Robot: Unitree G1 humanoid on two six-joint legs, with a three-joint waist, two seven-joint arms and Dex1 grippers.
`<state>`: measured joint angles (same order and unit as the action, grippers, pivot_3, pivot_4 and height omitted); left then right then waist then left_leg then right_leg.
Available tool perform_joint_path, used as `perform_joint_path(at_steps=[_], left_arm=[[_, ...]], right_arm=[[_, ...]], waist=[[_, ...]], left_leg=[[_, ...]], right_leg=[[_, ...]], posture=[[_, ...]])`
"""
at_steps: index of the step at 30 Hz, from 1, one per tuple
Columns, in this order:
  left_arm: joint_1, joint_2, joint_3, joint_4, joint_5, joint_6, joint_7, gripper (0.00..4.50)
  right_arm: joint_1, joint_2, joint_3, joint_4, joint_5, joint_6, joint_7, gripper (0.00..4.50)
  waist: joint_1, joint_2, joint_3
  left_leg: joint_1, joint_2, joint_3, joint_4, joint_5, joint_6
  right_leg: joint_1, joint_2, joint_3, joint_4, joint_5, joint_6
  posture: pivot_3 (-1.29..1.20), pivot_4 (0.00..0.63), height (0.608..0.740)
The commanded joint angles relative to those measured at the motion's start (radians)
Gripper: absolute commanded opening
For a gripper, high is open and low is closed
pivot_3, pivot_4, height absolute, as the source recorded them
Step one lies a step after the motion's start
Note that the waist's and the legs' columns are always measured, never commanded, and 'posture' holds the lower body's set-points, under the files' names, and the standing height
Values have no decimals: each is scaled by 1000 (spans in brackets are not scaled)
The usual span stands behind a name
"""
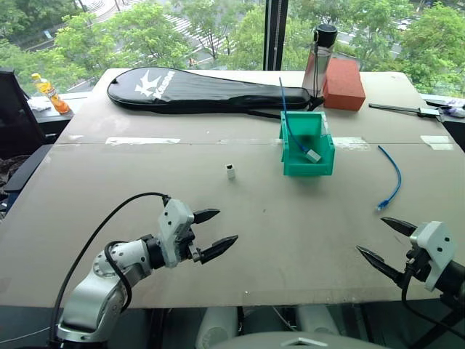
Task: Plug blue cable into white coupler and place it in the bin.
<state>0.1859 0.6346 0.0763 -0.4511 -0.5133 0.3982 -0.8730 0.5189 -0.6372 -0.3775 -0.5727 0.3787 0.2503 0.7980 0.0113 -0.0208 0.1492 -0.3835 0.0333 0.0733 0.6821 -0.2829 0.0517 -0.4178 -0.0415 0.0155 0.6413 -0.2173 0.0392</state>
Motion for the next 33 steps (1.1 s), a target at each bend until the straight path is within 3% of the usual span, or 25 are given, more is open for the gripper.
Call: perform_joint_path(at_steps=[1, 6, 11, 15, 18, 23, 26, 29, 33], left_arm=[[-25, 7, 13, -51, -41, 29, 3, 4500], [-99, -21, 7, -70, -93, 55, 19, 4500], [-109, 0, -37, -74, -99, -19, -110, 4500], [-131, 25, -61, -75, -100, -73, -212, 4500], [-148, 28, -74, -60, -79, -103, -242, 4500], [-143, 40, -83, -98, -72, -125, -253, 4500], [-142, 40, -85, -91, -74, -129, -252, 4500], [-141, 36, -89, -90, -69, -133, -244, 4500], [-129, 31, -92, -95, -62, -138, -229, 4500]], right_arm=[[-18, -12, -21, -2, 13, -12, 6, 4419], [-98, -92, -43, 16, 37, 42, 38, 4419], [-191, -273, -53, 84, 28, 86, 145, 4419], [-324, -509, 53, 284, -96, -9, 313, 4419], [-469, -600, 185, 432, -196, -97, 370, 4419], [-852, -567, 469, 741, -396, -320, 529, 4419], [-984, -527, 553, 891, -453, -427, 575, 4419], [-1084, -489, 610, 1017, -514, -534, 580, 3113], [-1164, -460, 657, 1129, -562, -638, 592, 3113]], waist=[[1, 0, 0], [2, 0, 1], [1, 0, 1], [1, 2, 3], [1, 1, 4], [-7, 3, 6], [-12, 3, 6], [-9, 3, 7], [-10, 4, 7]], left_leg=[[0, 0, 0, 0, 0, 0], [0, 0, 0, 0, 0, 0], [0, 0, 2, 0, -1, 1], [-1, -1, 3, -1, -1, 1], [0, -1, 4, -1, -1, 2], [-2, 0, 6, -1, -1, 2], [-3, 0, 7, -1, -1, 2], [-4, 0, 6, -1, -1, 2], [-5, 0, 7, -1, -1, 3]], right_leg=[[0, 0, 0, 0, 0, 0], [0, -1, -1, 0, 0, 0], [-1, 2, -1, 0, 2, -3], [-1, 5, -2, -2, 2, -3], [-1, 4, -1, -3, 0, -1], [-4, 6, 1, -4, 2, -4], [-4, 7, 1, -4, 3, -4], [-5, 7, 0, -4, 2, -4], [-5, 6, 1, -5, 2, -4]], posture=[[0, 150, 740], [0, 150, 740], [0, 150, 740], [0, 150, 740], [0, 150, 740], [0, 150, 740], [0, 150, 740], [0, 150, 740], [0, 150, 740]])
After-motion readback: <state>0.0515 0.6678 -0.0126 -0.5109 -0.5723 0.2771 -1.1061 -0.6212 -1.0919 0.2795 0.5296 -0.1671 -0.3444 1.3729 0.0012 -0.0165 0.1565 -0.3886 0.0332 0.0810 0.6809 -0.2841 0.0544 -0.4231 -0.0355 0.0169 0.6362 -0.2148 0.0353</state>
